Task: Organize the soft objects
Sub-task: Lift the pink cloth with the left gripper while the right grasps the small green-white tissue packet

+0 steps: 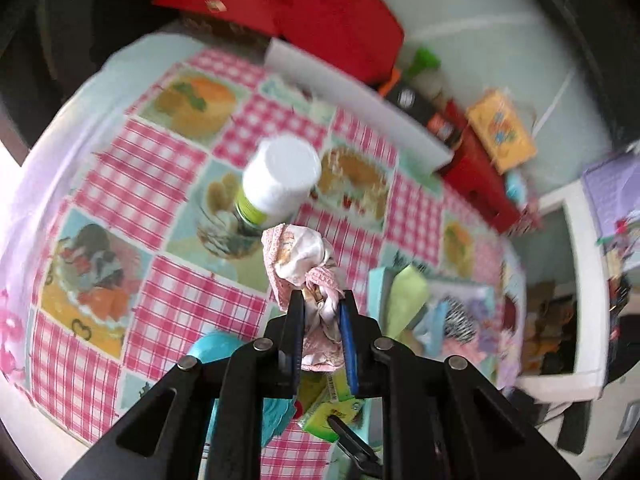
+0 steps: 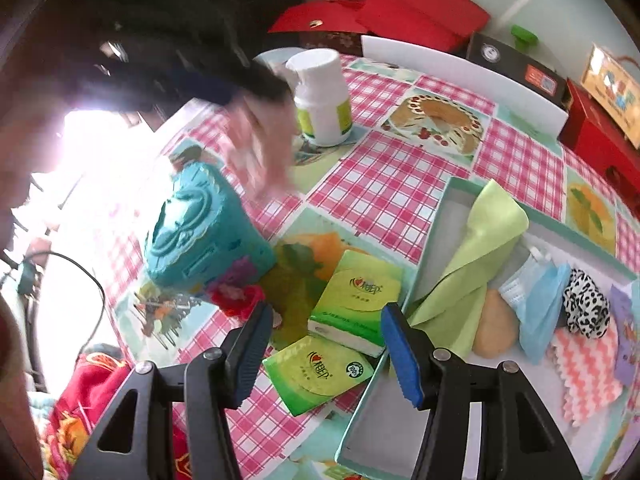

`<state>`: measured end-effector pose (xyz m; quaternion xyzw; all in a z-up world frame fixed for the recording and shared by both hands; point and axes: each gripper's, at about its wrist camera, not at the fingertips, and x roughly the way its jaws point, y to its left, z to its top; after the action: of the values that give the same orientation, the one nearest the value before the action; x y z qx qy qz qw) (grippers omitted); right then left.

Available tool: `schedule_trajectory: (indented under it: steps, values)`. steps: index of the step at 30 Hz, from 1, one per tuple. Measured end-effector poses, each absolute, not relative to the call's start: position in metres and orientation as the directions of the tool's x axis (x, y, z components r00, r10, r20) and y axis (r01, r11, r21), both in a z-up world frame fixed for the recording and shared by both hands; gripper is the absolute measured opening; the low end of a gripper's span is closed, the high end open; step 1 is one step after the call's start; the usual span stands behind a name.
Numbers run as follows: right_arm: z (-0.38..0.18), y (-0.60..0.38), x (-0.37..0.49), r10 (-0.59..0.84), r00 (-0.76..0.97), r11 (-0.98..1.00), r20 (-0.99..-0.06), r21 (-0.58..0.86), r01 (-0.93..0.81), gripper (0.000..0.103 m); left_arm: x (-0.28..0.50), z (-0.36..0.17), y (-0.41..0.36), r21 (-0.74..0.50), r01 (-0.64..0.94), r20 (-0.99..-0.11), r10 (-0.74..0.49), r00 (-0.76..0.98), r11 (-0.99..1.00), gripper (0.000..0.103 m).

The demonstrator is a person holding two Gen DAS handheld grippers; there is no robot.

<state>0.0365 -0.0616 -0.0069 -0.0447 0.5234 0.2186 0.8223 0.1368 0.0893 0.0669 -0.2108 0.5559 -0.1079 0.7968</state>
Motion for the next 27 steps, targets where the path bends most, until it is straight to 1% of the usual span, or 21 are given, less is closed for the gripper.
schedule_trajectory:
  steps: [4, 7, 12, 17, 19, 21, 23, 27]
  values:
    - [-0.016, -0.056, 0.036, 0.285, 0.339, 0.899, -0.896, 0.127, -0.419, 0.06, 0.118, 0.081, 0.12, -0.484, -0.102, -0.804, -0.395, 0.445, 0.869, 0.017]
    - [-0.022, -0.051, 0.036, 0.24, 0.346, 0.902, -0.907, 0.077, -0.424, 0.06, 0.104, 0.081, 0.142, -0.496, -0.143, -0.788, -0.375, 0.487, 0.856, 0.017]
    - [-0.028, -0.043, 0.037, 0.17, 0.37, 0.904, -0.913, -0.005, -0.427, 0.061, 0.091, 0.074, 0.168, -0.514, -0.196, -0.774, -0.354, 0.525, 0.835, 0.017]
    - [-0.034, -0.036, 0.037, 0.104, 0.388, 0.897, -0.916, -0.083, -0.435, 0.061, 0.082, 0.065, 0.182, -0.54, -0.223, -0.764, -0.36, 0.536, 0.812, 0.017]
    - [-0.035, -0.035, 0.036, 0.086, 0.396, 0.896, -0.914, -0.103, -0.433, 0.059, 0.08, 0.061, 0.186, -0.547, -0.23, -0.761, -0.364, 0.537, 0.805, 0.017]
    - [-0.037, -0.032, 0.035, 0.054, 0.41, 0.892, -0.911, -0.141, -0.43, 0.05, 0.079, 0.06, 0.188, -0.554, -0.232, -0.758, -0.37, 0.538, 0.799, 0.017]
    - [-0.037, -0.032, 0.034, 0.039, 0.416, 0.889, -0.909, -0.158, -0.429, 0.05, 0.077, 0.059, 0.191, -0.558, -0.235, -0.756, -0.37, 0.54, 0.796, 0.017]
    - [-0.033, -0.038, 0.036, 0.066, 0.413, 0.906, -0.909, -0.118, -0.406, 0.046, 0.074, 0.062, 0.193, -0.56, -0.234, -0.751, -0.369, 0.547, 0.795, 0.017]
